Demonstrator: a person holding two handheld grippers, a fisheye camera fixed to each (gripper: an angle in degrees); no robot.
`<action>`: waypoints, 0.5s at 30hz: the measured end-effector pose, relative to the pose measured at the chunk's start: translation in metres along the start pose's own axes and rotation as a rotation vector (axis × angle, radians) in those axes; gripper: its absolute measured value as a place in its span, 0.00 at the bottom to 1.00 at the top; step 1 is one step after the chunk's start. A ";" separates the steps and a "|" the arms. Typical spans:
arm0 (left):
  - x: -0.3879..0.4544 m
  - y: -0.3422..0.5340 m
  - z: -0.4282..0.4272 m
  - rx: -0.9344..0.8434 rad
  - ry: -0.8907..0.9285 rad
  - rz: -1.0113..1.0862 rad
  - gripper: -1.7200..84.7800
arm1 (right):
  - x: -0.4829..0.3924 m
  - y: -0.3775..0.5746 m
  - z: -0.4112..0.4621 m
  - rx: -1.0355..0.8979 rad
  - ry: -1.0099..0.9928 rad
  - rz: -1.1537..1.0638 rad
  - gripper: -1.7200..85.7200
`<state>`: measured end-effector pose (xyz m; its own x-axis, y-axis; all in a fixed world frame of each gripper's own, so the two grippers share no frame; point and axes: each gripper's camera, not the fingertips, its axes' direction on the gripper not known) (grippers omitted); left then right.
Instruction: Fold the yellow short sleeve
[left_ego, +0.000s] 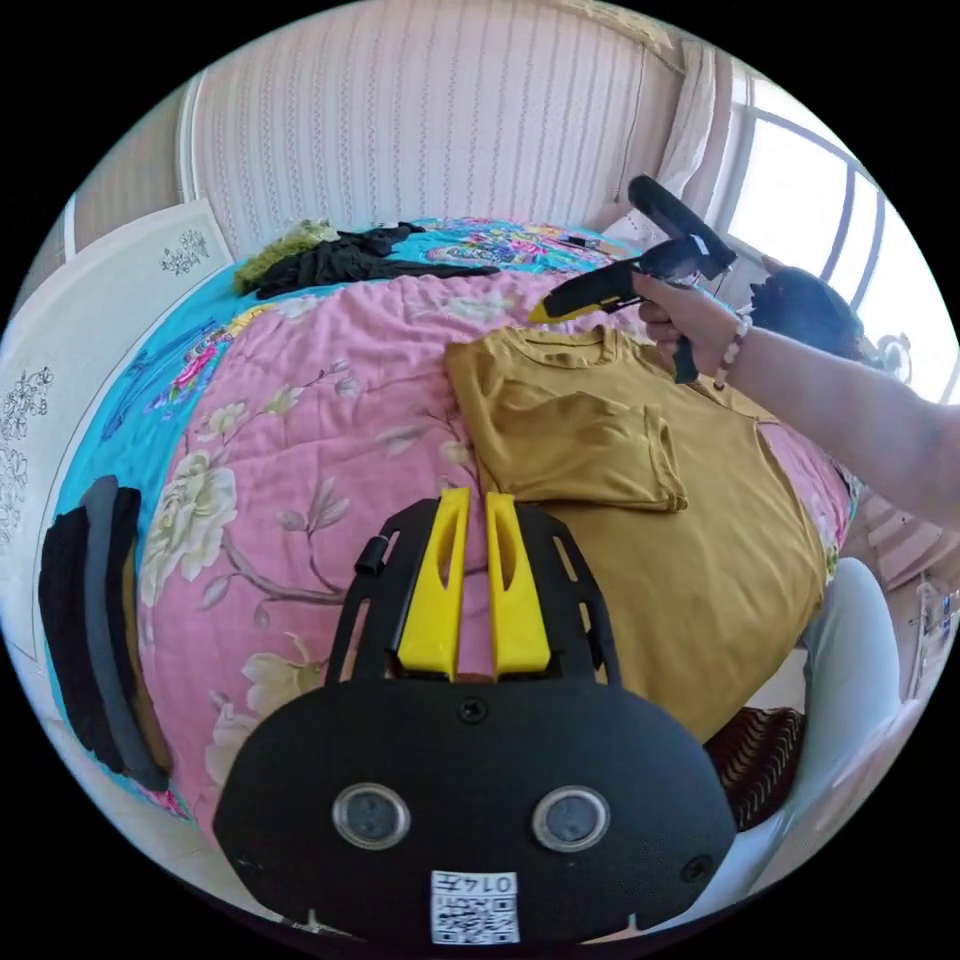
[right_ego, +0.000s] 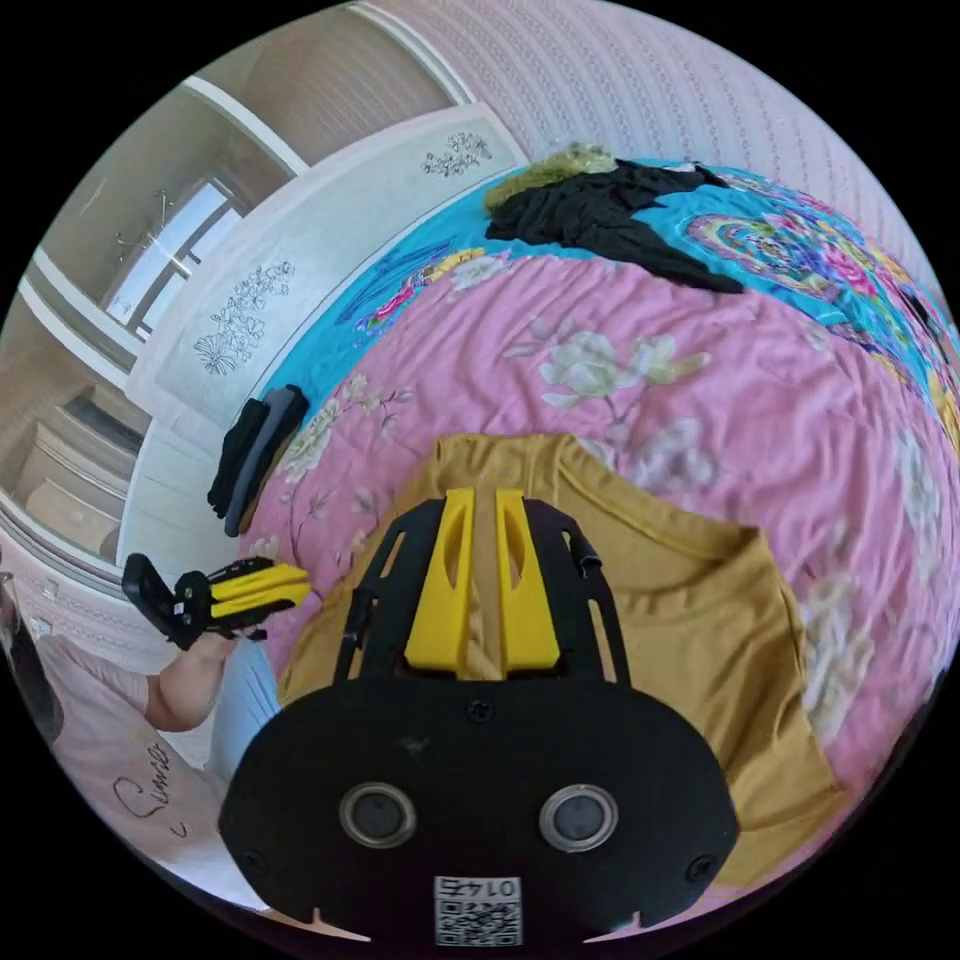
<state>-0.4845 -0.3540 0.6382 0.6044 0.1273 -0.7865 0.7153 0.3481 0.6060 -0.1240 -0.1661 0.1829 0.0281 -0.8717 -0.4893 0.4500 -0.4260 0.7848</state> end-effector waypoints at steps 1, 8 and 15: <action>0.003 -0.001 -0.004 0.019 0.018 0.011 0.05 | 0.000 0.010 -0.009 0.002 0.002 0.007 0.05; 0.075 -0.027 0.053 -0.025 0.190 0.171 0.09 | -0.010 0.112 -0.045 -0.077 -0.005 0.122 0.04; 0.055 -0.034 0.109 -0.128 0.211 0.205 0.05 | -0.032 0.136 -0.051 -0.078 -0.125 0.185 0.02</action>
<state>-0.4371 -0.4598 0.5872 0.6355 0.3919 -0.6652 0.5283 0.4075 0.7448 -0.0182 -0.1834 0.2857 0.0081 -0.9583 -0.2857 0.5154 -0.2408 0.8224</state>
